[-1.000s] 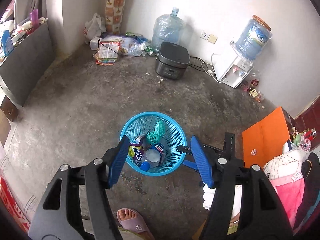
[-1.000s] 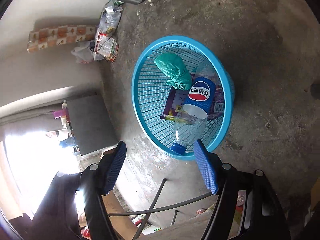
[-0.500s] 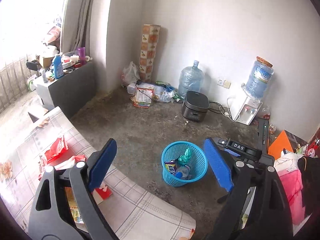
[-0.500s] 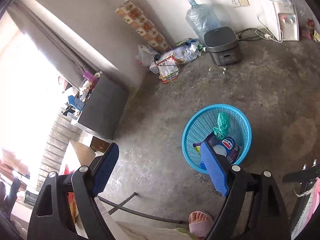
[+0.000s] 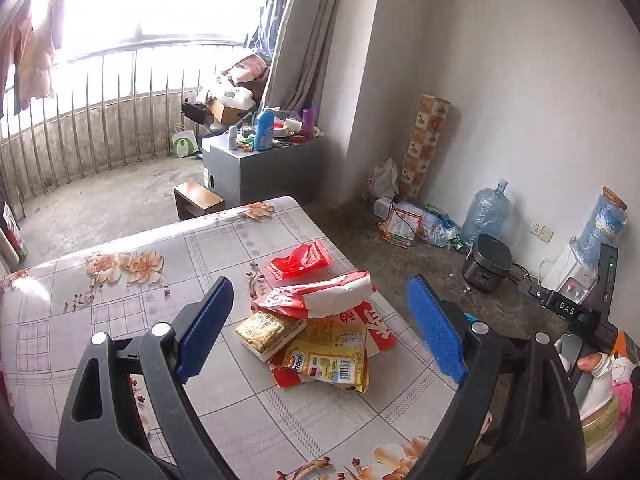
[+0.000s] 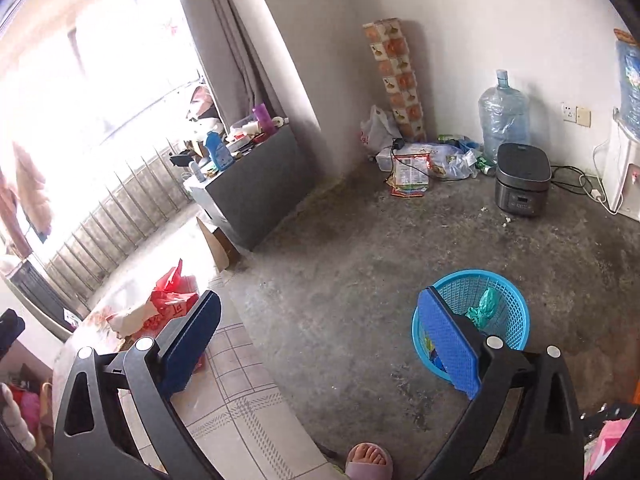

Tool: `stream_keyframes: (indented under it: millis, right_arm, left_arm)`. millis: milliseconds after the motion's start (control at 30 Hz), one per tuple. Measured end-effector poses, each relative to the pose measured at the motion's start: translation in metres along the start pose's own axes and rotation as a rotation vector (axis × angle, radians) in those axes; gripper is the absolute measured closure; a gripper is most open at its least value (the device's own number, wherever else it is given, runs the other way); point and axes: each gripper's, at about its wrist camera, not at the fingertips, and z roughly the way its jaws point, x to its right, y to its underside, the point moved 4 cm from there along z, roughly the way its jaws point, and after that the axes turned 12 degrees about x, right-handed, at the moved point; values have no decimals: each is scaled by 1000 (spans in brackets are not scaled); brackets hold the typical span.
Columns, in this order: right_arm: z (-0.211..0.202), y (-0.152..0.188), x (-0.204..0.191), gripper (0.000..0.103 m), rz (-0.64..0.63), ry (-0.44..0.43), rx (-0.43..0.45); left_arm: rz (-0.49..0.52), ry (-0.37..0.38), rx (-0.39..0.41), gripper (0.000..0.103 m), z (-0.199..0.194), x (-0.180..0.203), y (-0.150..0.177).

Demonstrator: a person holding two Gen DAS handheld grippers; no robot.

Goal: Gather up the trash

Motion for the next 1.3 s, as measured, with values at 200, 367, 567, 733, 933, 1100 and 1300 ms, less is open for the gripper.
stream_keyframes:
  millis: [200, 367, 567, 733, 933, 1100, 1300]
  right_arm:
    - [12, 12, -29, 7, 65, -173, -100]
    - [37, 28, -74, 12, 93, -334, -213]
    - [97, 46, -98, 26, 233, -418, -390]
    - [157, 46, -110, 29, 294, -403, -461]
    - [199, 58, -135, 29, 231, -379, -526]
    - [208, 74, -144, 29, 187, -369, -566]
    - [192, 79, -154, 39, 133, -384, -555]
  left_arm:
    - [-114, -52, -8, 18, -14, -52, 11]
    - [-186, -20, -55, 19, 1, -72, 31]
    - [-295, 49, -116, 34, 58, -94, 38]
    - [-272, 126, -184, 47, 143, -104, 21]
    - [-127, 247, -356, 57, 247, -77, 25]
    - [-21, 264, -562, 86, 290, -61, 69]
    - [-15, 295, -562, 98, 260, -56, 86]
